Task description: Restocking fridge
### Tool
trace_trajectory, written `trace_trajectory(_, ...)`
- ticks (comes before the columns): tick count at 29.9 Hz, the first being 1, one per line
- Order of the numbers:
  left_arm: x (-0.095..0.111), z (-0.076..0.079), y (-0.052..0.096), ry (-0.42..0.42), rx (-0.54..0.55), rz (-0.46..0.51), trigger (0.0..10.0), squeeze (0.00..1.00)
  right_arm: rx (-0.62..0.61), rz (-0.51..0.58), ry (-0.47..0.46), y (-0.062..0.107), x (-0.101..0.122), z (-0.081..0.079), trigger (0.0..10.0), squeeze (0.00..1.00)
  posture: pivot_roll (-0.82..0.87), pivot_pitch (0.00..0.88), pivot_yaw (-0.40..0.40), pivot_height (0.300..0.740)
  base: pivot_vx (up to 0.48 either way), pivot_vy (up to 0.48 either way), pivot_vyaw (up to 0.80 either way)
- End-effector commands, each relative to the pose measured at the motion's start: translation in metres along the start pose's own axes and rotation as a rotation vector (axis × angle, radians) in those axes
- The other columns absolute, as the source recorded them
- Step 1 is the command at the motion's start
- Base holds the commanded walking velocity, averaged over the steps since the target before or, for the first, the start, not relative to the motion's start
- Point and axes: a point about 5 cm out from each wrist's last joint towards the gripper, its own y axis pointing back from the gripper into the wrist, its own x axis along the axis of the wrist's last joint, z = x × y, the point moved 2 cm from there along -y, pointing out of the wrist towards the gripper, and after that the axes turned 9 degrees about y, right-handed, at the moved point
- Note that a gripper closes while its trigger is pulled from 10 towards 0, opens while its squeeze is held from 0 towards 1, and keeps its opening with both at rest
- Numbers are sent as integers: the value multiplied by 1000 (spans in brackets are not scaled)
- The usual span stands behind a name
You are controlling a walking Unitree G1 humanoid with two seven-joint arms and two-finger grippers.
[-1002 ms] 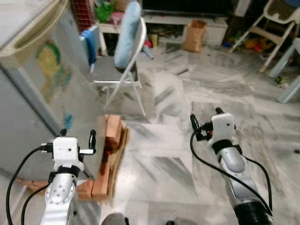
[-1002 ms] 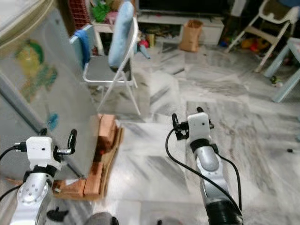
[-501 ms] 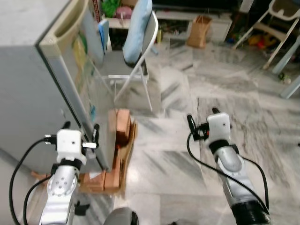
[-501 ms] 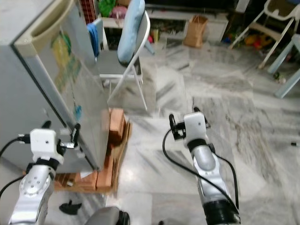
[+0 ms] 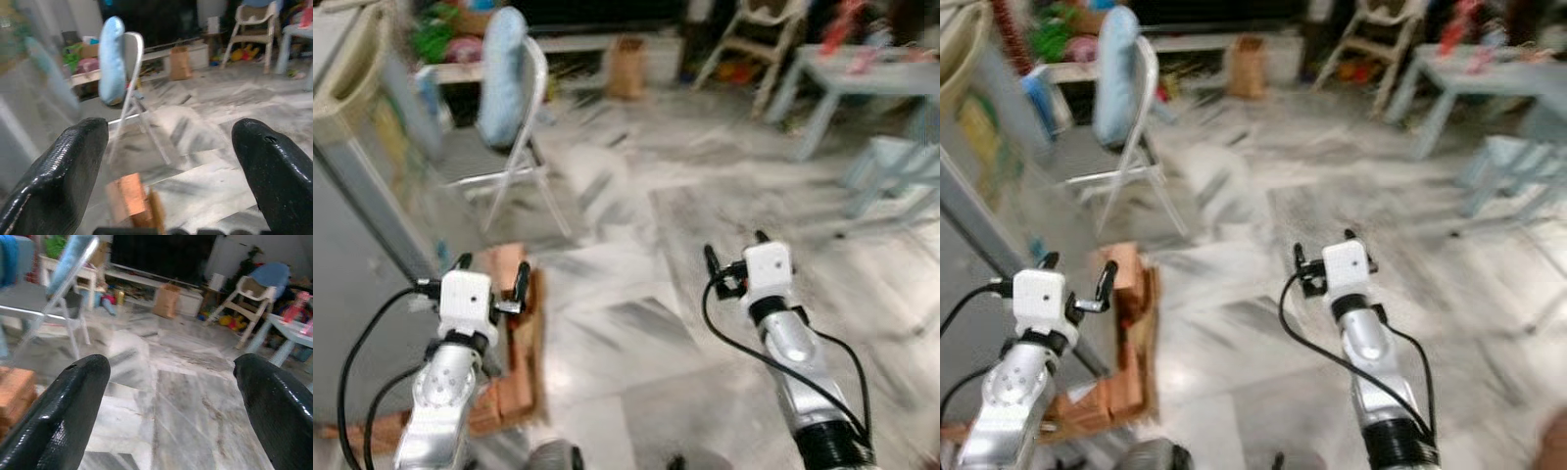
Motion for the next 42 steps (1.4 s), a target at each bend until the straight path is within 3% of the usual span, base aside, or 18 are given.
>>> trace_trajectory(1,0,-1,2,-16,7,2,10000,0,-6,9,1,-1,2,2,10000,0,113,43,-11,740,0,0,0)
trace_trajectory(8,1,-3,1,-29,52,12,10000,0,-8,14,-2,-1,3,2,10000,0,110,48,-7,740,0,0,0)
trace_trajectory(17,1,1,0,-26,31,12,10000,0,21,46,11,1,7,-1,10000,0,107,52,-3,740,0,0,262)
trace_trajectory(27,0,9,-3,-16,21,8,10000,0,28,48,1,1,7,-2,10000,0,104,56,-4,740,335,0,664)
trace_trajectory(35,0,10,-2,-12,20,7,10000,0,28,43,1,0,6,-2,10000,0,107,59,-6,740,381,0,0)
trace_trajectory(42,1,4,-3,-16,89,10,10000,0,29,42,0,0,6,-2,10000,0,104,59,-6,740,0,0,0)
